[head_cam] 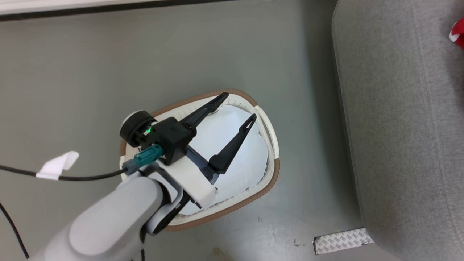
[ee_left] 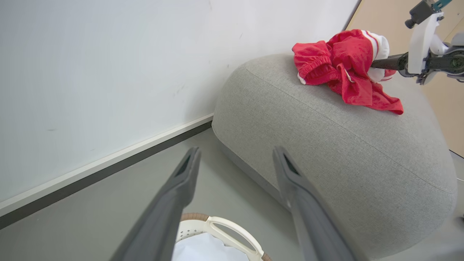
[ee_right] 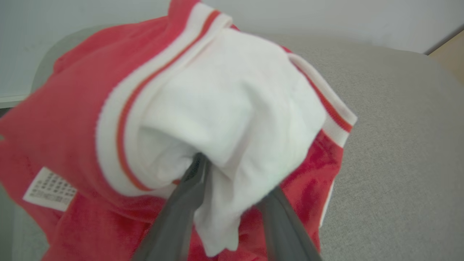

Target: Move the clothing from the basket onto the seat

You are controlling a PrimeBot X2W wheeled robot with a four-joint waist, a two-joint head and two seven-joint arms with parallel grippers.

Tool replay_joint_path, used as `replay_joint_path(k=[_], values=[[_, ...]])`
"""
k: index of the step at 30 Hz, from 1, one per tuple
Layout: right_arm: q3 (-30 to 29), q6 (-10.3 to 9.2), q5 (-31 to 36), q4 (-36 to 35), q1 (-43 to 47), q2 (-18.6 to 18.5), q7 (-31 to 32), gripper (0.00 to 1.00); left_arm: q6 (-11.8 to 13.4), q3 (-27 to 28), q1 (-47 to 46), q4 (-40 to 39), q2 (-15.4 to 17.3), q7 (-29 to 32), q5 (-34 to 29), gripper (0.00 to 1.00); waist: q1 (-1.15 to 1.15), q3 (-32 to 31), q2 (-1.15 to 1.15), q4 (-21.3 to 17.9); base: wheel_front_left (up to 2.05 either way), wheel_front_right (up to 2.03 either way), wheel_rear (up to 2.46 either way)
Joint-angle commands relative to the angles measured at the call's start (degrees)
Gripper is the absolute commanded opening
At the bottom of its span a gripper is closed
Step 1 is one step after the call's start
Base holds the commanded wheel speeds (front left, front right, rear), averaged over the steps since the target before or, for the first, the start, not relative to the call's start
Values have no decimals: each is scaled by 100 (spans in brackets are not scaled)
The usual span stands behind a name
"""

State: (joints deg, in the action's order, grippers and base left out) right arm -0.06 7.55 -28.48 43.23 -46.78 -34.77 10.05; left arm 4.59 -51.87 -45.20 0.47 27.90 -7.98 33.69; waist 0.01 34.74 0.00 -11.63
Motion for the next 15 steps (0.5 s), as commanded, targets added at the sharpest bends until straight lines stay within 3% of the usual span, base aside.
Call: replay_joint_path(k=[1, 15], values=[[56, -13, -61, 8, -10, -78, 38, 100, 7, 13, 85, 54, -9, -51, 63, 100, -1, -141, 0, -16, 0, 0, 0], [485, -13, -399, -677, 583, -600, 435, 100, 56, -16, 613, 439, -259, -461, 319, 100, -1, -1593, 0, -66, 0, 0, 0]])
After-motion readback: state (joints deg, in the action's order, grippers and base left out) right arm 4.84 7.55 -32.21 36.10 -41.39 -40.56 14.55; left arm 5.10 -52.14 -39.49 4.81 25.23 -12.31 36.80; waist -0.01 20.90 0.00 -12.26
